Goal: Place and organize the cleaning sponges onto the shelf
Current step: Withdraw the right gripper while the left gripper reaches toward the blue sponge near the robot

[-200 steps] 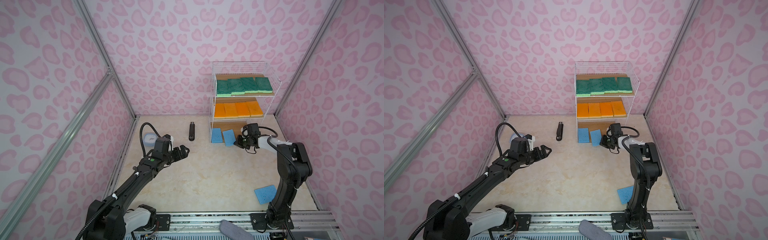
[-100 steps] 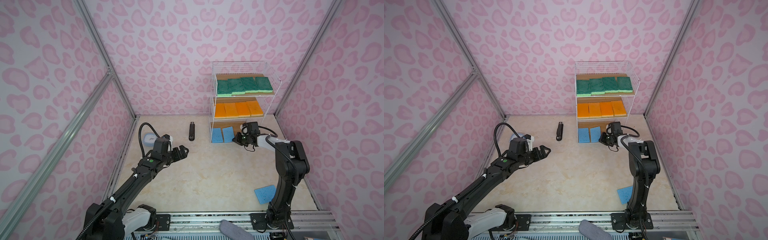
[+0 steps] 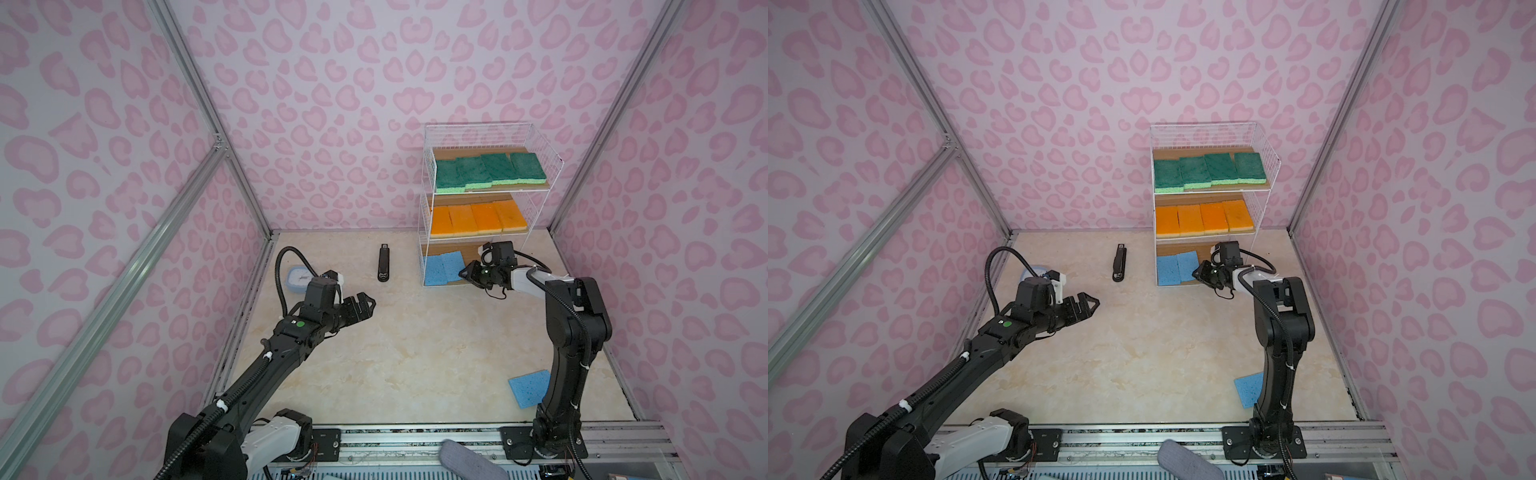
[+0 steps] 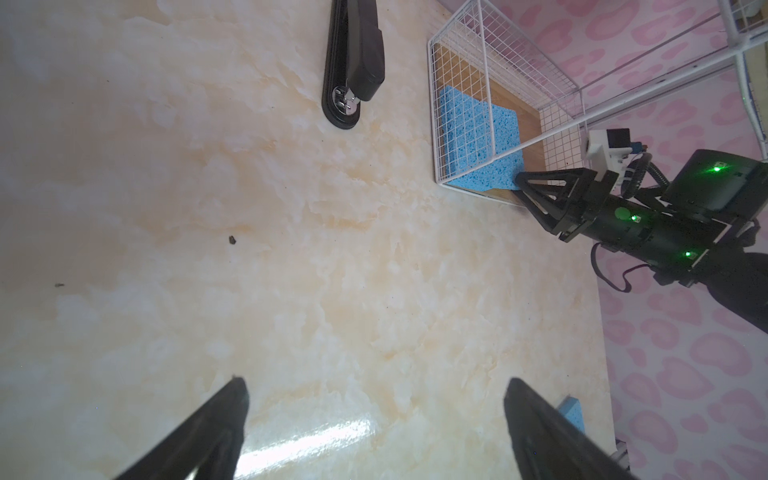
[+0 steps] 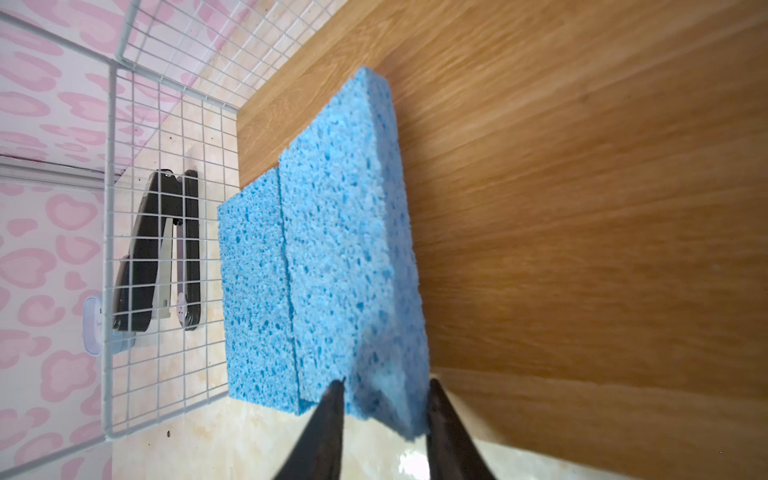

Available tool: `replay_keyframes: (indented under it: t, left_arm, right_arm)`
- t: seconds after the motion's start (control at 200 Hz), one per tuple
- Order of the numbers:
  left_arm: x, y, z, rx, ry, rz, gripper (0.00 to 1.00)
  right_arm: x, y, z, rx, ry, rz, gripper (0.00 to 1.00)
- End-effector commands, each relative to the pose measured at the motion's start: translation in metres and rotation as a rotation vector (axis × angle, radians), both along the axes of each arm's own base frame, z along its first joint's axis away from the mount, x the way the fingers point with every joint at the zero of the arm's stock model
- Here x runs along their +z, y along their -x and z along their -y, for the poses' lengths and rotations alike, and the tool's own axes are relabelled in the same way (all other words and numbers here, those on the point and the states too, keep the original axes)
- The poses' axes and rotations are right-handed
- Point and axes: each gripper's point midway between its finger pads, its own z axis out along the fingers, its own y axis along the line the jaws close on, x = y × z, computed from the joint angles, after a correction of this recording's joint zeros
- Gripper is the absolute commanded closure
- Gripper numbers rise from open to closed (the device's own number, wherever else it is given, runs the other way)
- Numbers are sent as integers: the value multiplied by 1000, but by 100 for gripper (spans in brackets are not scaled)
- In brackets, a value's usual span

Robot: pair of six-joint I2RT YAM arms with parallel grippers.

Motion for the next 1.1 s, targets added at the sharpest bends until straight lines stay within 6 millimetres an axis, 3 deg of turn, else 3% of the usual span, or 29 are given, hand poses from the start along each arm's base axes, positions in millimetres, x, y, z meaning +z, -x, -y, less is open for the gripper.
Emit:
replay_keyframes:
  t: [0.0,0.225,0.505,0.58,0.81,0.945,1.095]
  left_arm:
    - [1,0,-2,-4,-12,11,3]
    - [3,1,-1,-13,-9,20,3]
    - [-4,11,6,-60,-29,25,2]
    - [-9,15,14,-88,-50,24,0]
    - [-22,25,48,-169,-67,8,7]
    - [-26,31,71,-218,-80,9,12]
    - [-34,40,105,-290,-91,6,21]
  right_arm:
    - [8,-4,1,-5,1,36,56]
    - [24,11,-1,0,18,70,42]
    - [44,45,-6,-5,55,108,39]
    - [49,57,-8,1,60,117,39]
    - [45,93,-18,46,71,84,39]
    - [42,111,-17,42,60,76,39]
    - [53,136,-10,40,61,98,39]
